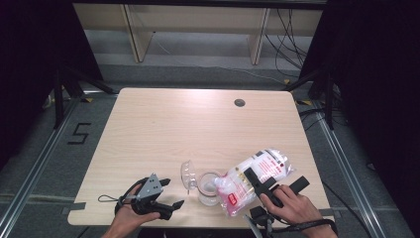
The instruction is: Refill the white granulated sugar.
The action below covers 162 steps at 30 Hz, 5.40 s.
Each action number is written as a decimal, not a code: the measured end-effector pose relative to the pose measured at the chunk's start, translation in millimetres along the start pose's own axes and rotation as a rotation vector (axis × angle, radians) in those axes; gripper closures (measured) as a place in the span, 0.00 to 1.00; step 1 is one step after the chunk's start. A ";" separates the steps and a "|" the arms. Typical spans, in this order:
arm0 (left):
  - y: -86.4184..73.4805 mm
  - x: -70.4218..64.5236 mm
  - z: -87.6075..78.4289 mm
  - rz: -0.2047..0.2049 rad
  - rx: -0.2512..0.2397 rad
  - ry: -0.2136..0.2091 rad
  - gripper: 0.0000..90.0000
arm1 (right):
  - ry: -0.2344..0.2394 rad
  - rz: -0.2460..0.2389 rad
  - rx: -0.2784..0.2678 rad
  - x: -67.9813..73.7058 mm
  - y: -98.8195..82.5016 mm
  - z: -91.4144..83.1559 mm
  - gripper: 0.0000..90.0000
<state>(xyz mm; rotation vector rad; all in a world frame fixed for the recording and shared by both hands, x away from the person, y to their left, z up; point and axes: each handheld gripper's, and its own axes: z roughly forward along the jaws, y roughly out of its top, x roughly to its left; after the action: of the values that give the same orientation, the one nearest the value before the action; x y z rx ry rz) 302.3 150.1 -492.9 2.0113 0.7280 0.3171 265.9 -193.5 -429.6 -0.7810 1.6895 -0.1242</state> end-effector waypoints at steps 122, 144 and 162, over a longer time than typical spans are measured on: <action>-0.1 2.2 -0.9 0.005 0.013 0.001 0.17 | 0.021 -0.143 -0.042 -9.2 3.3 2.1 0.71; -0.2 1.7 0.3 -0.005 0.009 -0.009 0.17 | 0.021 -0.208 -0.066 -16.4 1.0 4.7 0.74; 0.3 2.3 0.6 0.000 0.010 -0.012 0.17 | 0.020 -0.180 -0.057 -13.1 0.9 4.7 0.75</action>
<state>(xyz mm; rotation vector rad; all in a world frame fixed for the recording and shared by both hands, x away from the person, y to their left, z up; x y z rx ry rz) 304.5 150.9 -493.1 2.0211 0.7235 0.3011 270.6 -184.0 -420.5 -0.9777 1.6451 -0.2099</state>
